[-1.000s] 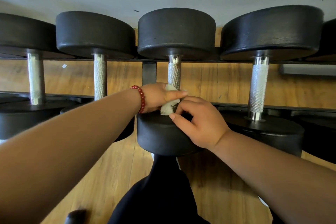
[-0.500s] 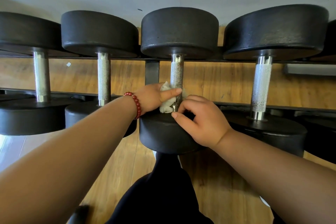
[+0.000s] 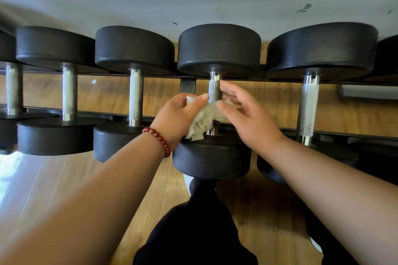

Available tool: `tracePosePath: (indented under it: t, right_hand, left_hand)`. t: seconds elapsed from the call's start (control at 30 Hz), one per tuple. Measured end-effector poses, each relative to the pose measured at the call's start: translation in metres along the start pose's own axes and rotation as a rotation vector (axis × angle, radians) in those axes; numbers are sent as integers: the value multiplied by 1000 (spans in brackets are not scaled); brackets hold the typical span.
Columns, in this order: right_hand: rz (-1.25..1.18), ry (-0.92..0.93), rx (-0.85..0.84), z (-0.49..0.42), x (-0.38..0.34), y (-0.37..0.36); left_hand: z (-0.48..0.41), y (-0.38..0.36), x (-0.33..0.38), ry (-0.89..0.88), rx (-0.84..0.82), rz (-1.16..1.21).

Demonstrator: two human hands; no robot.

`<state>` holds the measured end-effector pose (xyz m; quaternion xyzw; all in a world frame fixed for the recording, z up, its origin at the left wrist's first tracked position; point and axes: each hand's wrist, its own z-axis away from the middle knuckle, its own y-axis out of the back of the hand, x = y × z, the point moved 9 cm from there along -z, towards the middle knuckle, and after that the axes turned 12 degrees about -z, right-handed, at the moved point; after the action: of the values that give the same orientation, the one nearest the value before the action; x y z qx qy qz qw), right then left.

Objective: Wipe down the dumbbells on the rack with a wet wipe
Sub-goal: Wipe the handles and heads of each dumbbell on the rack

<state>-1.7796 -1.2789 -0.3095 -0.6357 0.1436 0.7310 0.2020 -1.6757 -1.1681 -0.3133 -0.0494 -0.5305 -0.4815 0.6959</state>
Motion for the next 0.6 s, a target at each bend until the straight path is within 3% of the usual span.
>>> tracePosePath:
  t: [0.1,0.27,0.4,0.6]
  right_hand:
    - [-36,-68,-20,-2,2,-8]
    - [-140,-93,187,-4,5,10]
    - [-145,-72,282,-3,-2,23]
    - [-220,-61,165,2,-10,3]
  left_hand:
    - [8,-1,7,10,38,24]
    - [15,-10,3,114,-82,265]
    - [18,-17,10,69,-120,347]
    - [16,-29,11,66,-80,399]
